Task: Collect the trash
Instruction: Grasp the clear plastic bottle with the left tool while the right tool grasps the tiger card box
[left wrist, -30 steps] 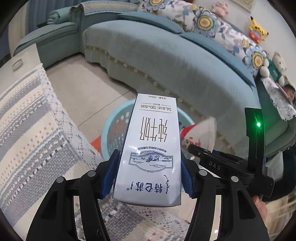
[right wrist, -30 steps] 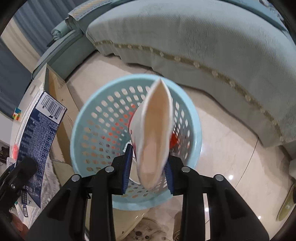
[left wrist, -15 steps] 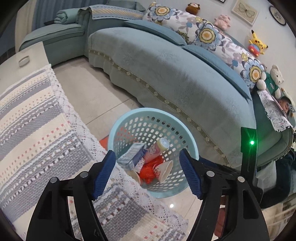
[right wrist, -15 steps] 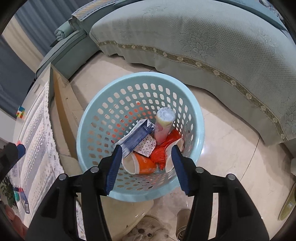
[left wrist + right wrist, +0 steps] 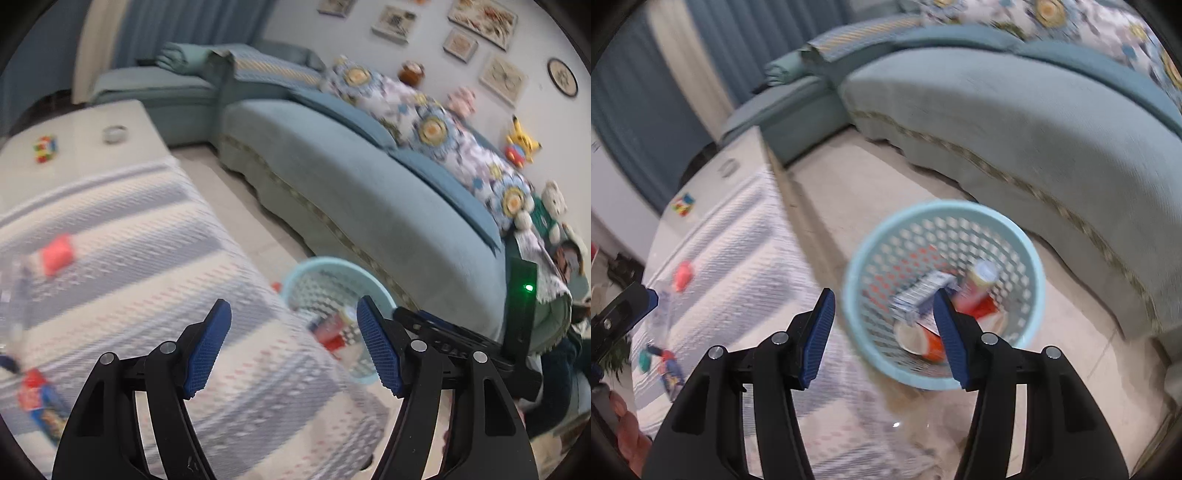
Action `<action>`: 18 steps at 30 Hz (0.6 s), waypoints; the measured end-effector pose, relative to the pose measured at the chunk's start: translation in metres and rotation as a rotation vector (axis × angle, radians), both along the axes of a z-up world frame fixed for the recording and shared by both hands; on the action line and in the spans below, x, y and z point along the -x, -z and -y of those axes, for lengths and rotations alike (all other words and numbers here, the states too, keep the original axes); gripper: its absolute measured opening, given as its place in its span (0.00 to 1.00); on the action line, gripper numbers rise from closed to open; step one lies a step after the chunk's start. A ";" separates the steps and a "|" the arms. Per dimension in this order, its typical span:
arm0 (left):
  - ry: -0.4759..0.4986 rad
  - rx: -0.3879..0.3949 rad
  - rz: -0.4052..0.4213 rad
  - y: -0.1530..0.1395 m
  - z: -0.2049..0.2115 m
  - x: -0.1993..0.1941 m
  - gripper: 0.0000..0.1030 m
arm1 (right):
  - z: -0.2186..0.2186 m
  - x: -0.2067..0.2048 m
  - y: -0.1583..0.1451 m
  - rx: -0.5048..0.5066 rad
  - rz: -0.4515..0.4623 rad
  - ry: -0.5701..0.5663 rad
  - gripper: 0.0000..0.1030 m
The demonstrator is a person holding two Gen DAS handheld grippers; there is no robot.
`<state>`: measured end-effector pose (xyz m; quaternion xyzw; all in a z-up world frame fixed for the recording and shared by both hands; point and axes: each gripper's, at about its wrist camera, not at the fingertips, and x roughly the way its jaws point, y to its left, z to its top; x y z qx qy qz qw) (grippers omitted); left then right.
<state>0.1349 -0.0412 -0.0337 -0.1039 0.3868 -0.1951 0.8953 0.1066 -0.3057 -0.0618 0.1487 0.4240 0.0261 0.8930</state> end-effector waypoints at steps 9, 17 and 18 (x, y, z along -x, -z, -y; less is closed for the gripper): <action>-0.229 0.000 0.049 -0.033 -0.140 0.019 0.66 | -0.116 -0.001 -0.040 -0.006 0.085 -0.237 0.50; -0.418 0.000 -0.017 -0.015 -0.256 0.033 0.66 | -0.237 0.011 -0.011 -0.119 0.020 -0.445 0.50; -0.436 0.010 -0.026 -0.012 -0.268 0.037 0.66 | -0.255 0.013 -0.006 -0.098 0.004 -0.483 0.50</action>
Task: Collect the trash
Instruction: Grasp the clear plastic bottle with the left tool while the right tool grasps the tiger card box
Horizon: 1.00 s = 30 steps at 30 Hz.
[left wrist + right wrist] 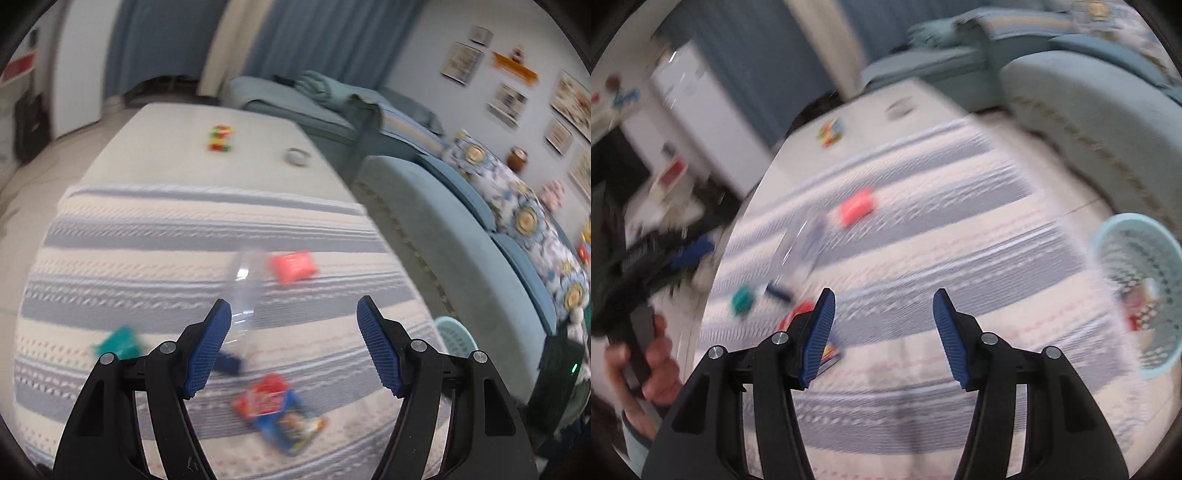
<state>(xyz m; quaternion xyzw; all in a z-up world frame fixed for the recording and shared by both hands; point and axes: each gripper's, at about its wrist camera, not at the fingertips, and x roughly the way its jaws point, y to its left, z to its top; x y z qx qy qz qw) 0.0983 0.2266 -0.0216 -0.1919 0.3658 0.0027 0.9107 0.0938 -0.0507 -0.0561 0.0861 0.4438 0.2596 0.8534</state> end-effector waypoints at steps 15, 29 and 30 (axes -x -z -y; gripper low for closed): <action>-0.057 0.082 -0.090 0.053 -0.059 0.000 0.66 | -0.140 0.012 0.066 0.311 -0.027 -0.328 0.61; -0.013 0.112 -0.118 0.079 -0.048 -0.034 0.66 | -0.143 0.022 0.075 0.331 0.053 -0.366 0.62; -0.011 0.117 -0.120 0.081 -0.047 -0.034 0.66 | -0.146 0.025 0.076 0.337 0.056 -0.375 0.62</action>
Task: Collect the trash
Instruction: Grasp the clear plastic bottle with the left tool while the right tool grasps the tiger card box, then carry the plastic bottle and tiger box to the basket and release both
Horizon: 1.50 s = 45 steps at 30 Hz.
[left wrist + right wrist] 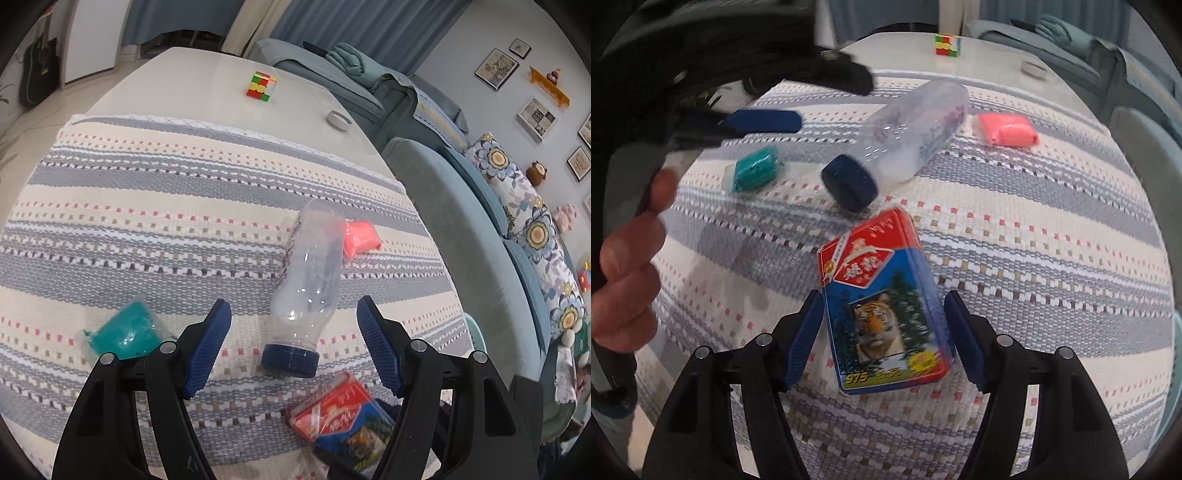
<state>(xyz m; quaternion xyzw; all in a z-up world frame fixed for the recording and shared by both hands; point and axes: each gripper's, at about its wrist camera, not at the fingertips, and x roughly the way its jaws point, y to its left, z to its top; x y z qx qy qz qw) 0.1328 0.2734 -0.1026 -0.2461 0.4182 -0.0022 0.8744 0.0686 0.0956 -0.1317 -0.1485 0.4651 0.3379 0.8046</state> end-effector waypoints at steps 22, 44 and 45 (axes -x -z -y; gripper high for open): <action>0.040 -0.155 -0.081 0.020 0.029 -0.053 0.73 | 0.056 -0.051 -0.015 -0.036 0.046 0.269 0.55; 0.201 -0.114 0.143 -0.053 0.107 -0.028 0.45 | 0.163 -0.063 -0.091 -0.292 0.163 0.595 0.55; 0.215 -0.116 0.160 -0.061 0.116 -0.030 0.45 | 0.180 -0.063 -0.100 -0.318 0.188 0.630 0.55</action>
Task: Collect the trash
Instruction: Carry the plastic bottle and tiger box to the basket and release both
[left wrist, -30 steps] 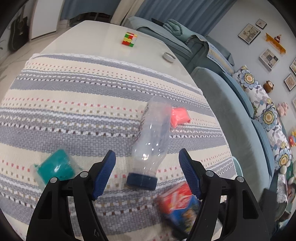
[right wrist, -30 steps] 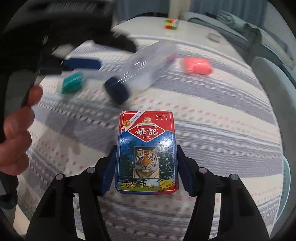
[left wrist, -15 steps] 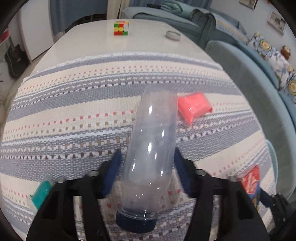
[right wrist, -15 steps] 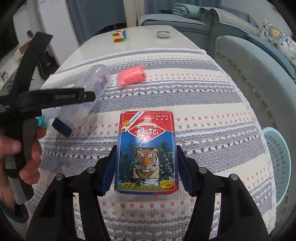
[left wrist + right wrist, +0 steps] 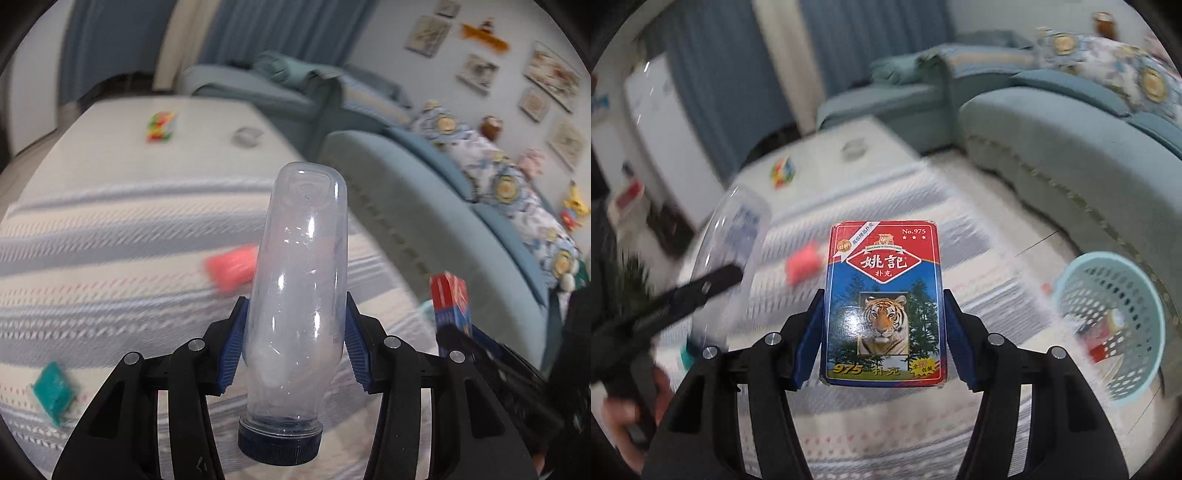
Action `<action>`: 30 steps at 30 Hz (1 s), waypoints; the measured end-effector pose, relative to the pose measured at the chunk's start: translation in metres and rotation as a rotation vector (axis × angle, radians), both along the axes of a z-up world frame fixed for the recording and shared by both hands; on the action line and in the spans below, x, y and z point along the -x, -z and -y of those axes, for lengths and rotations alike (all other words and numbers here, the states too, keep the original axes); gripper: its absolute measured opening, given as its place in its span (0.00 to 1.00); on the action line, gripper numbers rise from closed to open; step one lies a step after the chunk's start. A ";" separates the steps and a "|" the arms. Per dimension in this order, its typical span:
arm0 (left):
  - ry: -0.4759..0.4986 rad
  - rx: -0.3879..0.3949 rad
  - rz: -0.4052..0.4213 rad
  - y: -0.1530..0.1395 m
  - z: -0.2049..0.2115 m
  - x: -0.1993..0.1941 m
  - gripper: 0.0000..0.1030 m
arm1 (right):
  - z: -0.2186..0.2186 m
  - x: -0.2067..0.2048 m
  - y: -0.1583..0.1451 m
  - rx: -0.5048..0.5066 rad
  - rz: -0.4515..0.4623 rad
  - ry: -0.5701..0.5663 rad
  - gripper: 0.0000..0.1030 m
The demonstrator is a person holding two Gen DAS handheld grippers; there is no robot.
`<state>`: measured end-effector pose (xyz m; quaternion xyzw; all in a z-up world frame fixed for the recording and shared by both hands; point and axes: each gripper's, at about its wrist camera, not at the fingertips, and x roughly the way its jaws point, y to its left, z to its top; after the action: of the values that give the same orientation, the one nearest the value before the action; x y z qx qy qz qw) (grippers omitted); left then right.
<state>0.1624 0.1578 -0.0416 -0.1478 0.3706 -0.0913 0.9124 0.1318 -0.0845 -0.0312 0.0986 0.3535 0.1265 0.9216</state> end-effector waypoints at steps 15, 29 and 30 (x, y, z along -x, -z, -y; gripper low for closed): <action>0.313 0.014 0.041 -0.014 0.232 -0.037 0.46 | 0.227 -0.013 0.013 -0.103 -0.075 0.392 0.55; 0.451 -0.058 -0.169 0.087 0.329 -0.049 0.51 | 0.308 -0.004 0.137 -0.174 -0.362 0.571 0.56; 0.447 -0.067 -0.168 0.088 0.329 -0.049 0.54 | 0.308 -0.003 0.140 -0.176 -0.361 0.574 0.57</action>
<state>0.2109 -0.1715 -0.1300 -0.0388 0.4717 -0.2660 0.8398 0.1352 -0.3922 -0.1710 0.2939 0.4564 -0.1271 0.8301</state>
